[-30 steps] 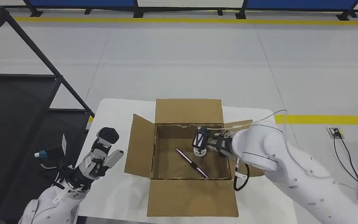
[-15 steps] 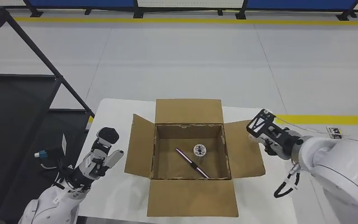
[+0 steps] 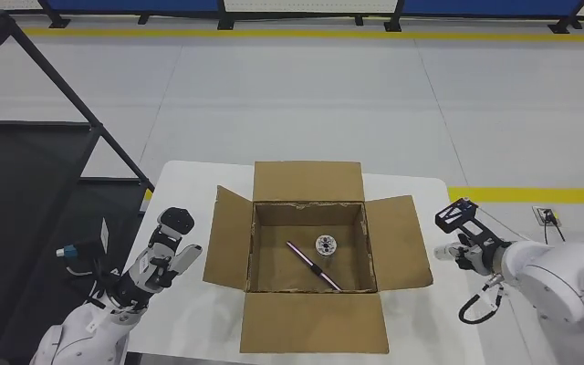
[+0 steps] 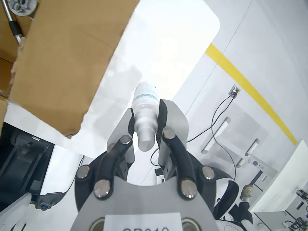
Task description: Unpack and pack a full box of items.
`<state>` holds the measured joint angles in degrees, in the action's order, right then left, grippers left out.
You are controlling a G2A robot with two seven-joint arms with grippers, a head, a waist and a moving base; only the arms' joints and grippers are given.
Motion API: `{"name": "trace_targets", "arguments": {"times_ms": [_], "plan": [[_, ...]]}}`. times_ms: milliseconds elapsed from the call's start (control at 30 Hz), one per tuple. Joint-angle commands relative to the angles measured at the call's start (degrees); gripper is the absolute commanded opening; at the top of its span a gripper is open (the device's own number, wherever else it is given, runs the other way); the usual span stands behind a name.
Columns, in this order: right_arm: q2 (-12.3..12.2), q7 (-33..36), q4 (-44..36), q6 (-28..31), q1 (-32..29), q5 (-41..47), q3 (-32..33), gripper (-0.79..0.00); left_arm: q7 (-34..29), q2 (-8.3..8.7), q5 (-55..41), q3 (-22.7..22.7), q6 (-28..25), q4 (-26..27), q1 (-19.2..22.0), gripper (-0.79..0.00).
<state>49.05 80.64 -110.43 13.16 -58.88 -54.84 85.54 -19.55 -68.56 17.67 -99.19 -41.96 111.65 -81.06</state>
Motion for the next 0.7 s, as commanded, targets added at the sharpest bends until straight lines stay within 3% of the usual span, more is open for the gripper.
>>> {"name": "trace_targets", "arguments": {"times_ms": [0,333,667], "plan": [[0.1,-2.3,4.7,-0.2,0.4,0.0,-0.7,-0.785,0.0,0.0,0.0,0.0,0.0,0.0,0.0,0.0],[0.9,-7.6,20.8,0.1,5.7,1.0,-5.7,-0.785,0.0,0.0,0.0,0.0,0.0,0.0,0.0,0.0],[1.2,-5.8,24.5,-0.8,9.0,-0.9,-8.4,-0.785,0.0,0.0,0.0,0.0,0.0,0.0,0.0,0.0]]}}
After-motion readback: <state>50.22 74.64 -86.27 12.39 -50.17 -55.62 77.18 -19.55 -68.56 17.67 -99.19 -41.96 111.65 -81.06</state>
